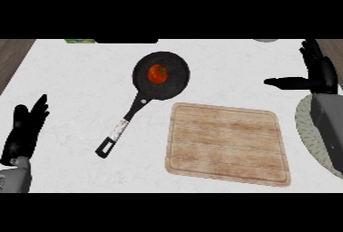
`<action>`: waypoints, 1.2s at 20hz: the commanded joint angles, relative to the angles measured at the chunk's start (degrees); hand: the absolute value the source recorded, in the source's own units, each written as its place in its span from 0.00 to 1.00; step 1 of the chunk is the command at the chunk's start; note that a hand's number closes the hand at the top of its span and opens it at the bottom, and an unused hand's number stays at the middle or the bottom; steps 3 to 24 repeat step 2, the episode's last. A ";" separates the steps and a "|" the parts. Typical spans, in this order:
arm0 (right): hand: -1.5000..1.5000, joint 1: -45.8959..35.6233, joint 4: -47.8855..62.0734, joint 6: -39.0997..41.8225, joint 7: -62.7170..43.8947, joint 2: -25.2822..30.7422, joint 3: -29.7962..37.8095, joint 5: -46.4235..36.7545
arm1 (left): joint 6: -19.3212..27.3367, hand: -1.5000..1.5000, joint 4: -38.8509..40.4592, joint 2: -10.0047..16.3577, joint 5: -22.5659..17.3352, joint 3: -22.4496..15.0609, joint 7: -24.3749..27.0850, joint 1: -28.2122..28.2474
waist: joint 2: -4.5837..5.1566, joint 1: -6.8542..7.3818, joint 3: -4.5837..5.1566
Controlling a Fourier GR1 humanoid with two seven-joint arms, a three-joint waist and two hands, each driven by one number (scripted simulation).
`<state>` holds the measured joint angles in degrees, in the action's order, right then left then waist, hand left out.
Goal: Pick the tomato from the cutting board and place it in the pan
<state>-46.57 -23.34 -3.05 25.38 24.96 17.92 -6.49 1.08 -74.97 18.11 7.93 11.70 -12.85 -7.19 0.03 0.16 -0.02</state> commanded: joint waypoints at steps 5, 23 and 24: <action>0.00 6.22 -10.69 3.64 -4.16 1.24 -1.47 1.65 | -0.82 0.50 -1.77 -0.09 -0.13 0.28 -1.70 0.60 | -0.26 -0.45 0.04; 0.00 6.22 -10.69 3.64 -4.16 1.24 -1.47 1.65 | -0.82 0.50 -1.77 -0.09 -0.13 0.28 -1.70 0.60 | -0.26 -0.45 0.04; 0.00 6.22 -10.69 3.64 -4.16 1.24 -1.47 1.65 | -0.82 0.50 -1.77 -0.09 -0.13 0.28 -1.70 0.60 | -0.26 -0.45 0.04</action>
